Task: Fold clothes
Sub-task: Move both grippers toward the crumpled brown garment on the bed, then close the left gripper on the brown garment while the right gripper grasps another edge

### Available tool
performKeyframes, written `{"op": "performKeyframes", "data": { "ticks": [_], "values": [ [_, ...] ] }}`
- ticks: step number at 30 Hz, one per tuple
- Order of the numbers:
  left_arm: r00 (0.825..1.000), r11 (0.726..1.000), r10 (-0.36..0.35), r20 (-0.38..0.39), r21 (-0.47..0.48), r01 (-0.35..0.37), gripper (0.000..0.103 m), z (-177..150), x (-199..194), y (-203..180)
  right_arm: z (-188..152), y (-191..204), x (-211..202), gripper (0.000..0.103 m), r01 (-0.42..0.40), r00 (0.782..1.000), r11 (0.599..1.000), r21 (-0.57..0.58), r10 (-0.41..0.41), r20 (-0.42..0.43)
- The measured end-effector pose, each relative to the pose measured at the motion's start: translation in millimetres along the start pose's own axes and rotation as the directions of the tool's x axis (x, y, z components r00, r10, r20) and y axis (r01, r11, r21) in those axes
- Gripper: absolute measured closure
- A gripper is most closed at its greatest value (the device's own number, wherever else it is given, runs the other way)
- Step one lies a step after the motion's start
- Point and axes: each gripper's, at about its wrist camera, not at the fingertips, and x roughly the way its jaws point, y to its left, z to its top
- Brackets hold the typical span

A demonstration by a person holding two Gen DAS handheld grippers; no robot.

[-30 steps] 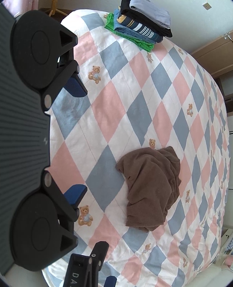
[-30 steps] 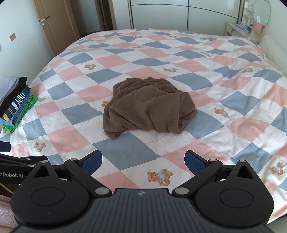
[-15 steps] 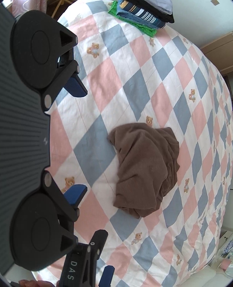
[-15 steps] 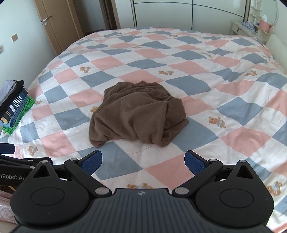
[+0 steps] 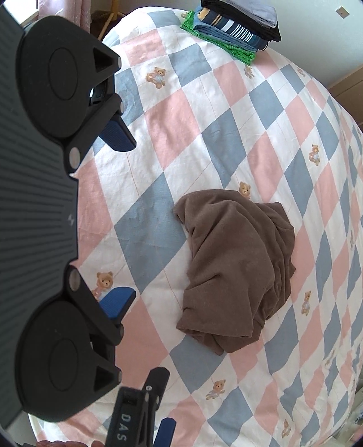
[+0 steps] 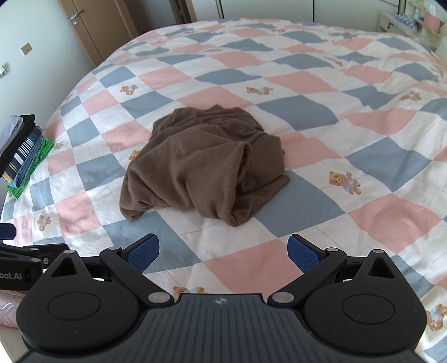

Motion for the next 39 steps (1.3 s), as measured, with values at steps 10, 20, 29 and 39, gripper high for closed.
{"op": "performKeyframes", "data": {
  "ticks": [10, 20, 29, 39],
  "values": [
    [1.000, 1.000, 0.003, -0.005, 0.030, -0.003, 0.001, 39, 22, -17, 14, -43, 16, 0.003, -0.011, 1.000, 0.997, 0.073, 0.012, -0.014],
    [0.998, 0.995, -0.015, -0.062, 0.099, 0.021, 0.001, 77, 64, -34, 29, -76, 44, 0.002, 0.000, 0.998, 0.980, 0.197, 0.014, -0.067],
    [0.995, 0.981, -0.062, -0.075, 0.179, 0.075, 0.001, 100, 98, -54, 51, -92, 81, 0.002, 0.036, 0.993, 0.964, 0.265, -0.004, -0.121],
    [0.987, 0.942, -0.151, -0.049, 0.297, 0.159, 0.001, 125, 133, -110, 77, -126, 118, 0.002, 0.059, 0.991, 0.940, 0.337, -0.015, -0.131]
  ]
}}
